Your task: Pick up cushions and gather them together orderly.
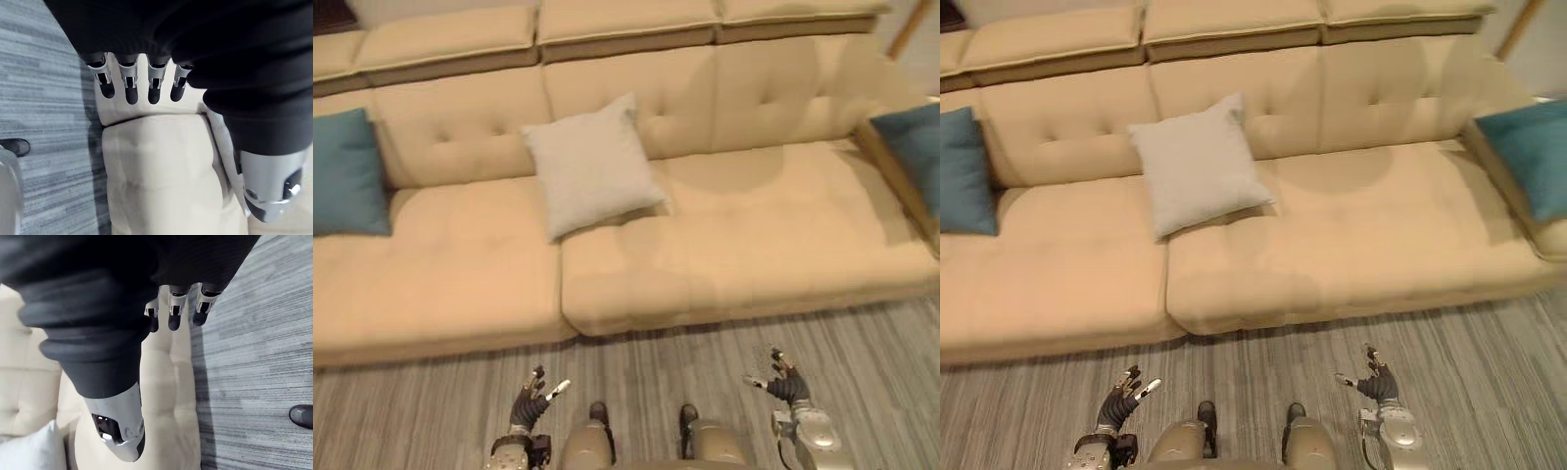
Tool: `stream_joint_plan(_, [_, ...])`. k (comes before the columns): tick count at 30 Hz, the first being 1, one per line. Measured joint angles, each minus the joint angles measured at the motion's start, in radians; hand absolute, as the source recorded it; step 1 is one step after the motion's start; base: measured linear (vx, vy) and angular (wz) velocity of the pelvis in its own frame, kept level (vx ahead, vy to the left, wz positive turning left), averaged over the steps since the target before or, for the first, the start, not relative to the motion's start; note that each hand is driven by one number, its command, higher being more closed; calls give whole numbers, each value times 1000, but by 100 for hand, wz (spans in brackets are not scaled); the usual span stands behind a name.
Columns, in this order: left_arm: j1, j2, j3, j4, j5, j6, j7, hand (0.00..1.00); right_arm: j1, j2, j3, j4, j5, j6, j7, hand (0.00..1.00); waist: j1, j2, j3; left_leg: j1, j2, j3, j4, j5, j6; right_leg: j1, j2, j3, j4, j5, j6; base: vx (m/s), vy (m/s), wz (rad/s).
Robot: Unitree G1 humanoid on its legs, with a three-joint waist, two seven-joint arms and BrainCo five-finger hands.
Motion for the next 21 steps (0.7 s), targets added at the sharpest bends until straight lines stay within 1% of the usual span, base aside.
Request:
stream_joint_plan(1, [-8,0,-2,0,-4,0,0,0,5,1,-4,-5,0,0,0,0,-4,0,0,2,0,10,0,-7,-3,0,2,12,-10,9,3,-49,113,-79])
stream_joint_plan(2, [-26,0,-7,0,-7,0,0,0,16,6,-18,-16,0,0,0,0,-10,-1,0,6,-2,32,1,-22,4,-3,8,41,-33,28,13,-32,84,-64])
stream_joint_plan(3, [-31,0,-7,-1,-7,0,0,0,19,9,-20,-21,2,0,0,0,-17,-1,0,8,-6,47,2,-28,5,-7,10,65,-45,43,13,-20,130,-95])
stream_joint_plan(4, [-41,1,-7,-2,-7,0,0,0,18,16,-20,-25,9,0,0,0,-28,-2,0,13,-12,63,12,-47,4,-15,16,106,-63,63,21,12,154,-119])
stream_joint_plan(5, [-45,4,-7,-4,-8,0,0,0,21,24,-19,-37,12,0,0,0,-33,-2,0,15,-11,101,34,-68,6,-28,30,155,-76,84,28,23,193,-142])
stream_joint_plan(6, [-46,8,-7,-10,-8,1,1,0,20,28,-18,-45,13,0,0,0,-42,-2,0,14,-5,136,52,-76,13,-42,40,186,-82,103,32,28,137,-133])
stream_joint_plan(7, [-45,9,-6,-18,-8,2,1,0,13,29,-17,-46,13,0,1,0,-47,2,1,15,11,168,62,-80,20,-54,47,177,-90,125,31,15,69,-170])
stream_joint_plan(8, [-44,17,-5,-41,-7,2,2,0,-7,32,-15,-43,13,0,0,0,-46,1,1,26,42,252,71,-88,32,-84,43,44,-98,147,-22,22,16,-200])
stream_joint_plan(9, [-46,26,-5,-48,-8,4,3,0,-27,33,-15,-37,13,0,-2,0,-49,-6,3,50,50,342,73,-94,36,-105,5,-154,-74,105,-106,23,5,-201])
stream_joint_plan(10, [-54,29,-6,-48,-8,10,5,0,-36,27,-17,-31,17,-1,-4,0,-56,2,8,66,57,381,72,-96,36,-109,-24,-261,-54,84,-139,43,32,-193])
stream_joint_plan(11, [-68,33,-9,-49,-8,13,4,0,-57,20,-18,8,31,0,-8,0,-53,9,12,118,70,466,68,-101,29,-91,-116,-523,-7,49,-191,79,-12,-196])
stream_joint_plan(12, [-70,39,-8,-51,-8,14,4,0,-74,19,-18,48,30,2,-13,0,-52,14,14,166,83,534,72,-118,14,-56,-166,-694,26,36,-185,104,-38,-212])
stream_joint_plan(13, [-71,45,-8,-52,-8,15,4,0,-80,20,-18,65,30,2,-18,0,-52,17,14,191,91,567,73,-124,5,-40,-177,-762,38,27,-171,133,-137,-199])
stream_joint_plan(14, [-79,52,-10,-51,-8,17,3,0,-86,17,-21,79,30,2,-25,0,-54,21,13,220,92,605,76,-128,-2,-40,-170,-791,57,19,-153,161,-178,-183])
stream_joint_plan(15, [-96,54,-27,-51,-7,18,3,0,-85,12,-37,86,30,3,-26,0,-57,24,13,236,98,619,89,-128,-3,-65,-145,-733,75,8,-145,218,-234,-172])
stream_joint_plan(16, [-108,54,-37,-50,-7,19,2,0,-85,9,-40,90,30,5,-30,0,-58,24,13,242,110,622,117,-128,-3,-79,-131,-694,89,-5,-146,219,-196,-160])
stream_joint_plan(17, [-127,52,-49,-46,-7,22,2,0,-82,5,-41,93,30,13,-35,0,-59,25,13,245,140,617,202,-129,-3,-87,-109,-640,103,-31,-148,198,-153,-129])
stream_joint_plan(18, [-135,46,-58,-42,-7,22,2,0,-79,3,-40,93,30,19,-36,0,-59,28,13,241,167,604,264,-125,-6,-86,-92,-615,108,-40,-152,277,-164,-162])
stream_joint_plan(19, [-145,39,-89,-40,-8,23,2,0,-73,1,-38,93,31,21,-44,0,-60,40,15,206,238,525,452,-80,31,-65,-43,-558,111,-65,-161,345,-150,-162])
stream_joint_plan(20, [-148,36,-128,-37,-8,23,1,0,-74,3,-36,93,30,22,-48,0,-58,40,17,153,268,409,613,-20,110,-35,-12,-502,108,-81,-176,345,-120,-165])
stream_joint_plan(21, [-148,29,-147,-37,-8,23,1,0,-73,5,-36,93,30,22,-51,0,-55,37,21,121,259,335,683,-31,102,-19,1,-471,107,-85,-179,284,-28,-165])
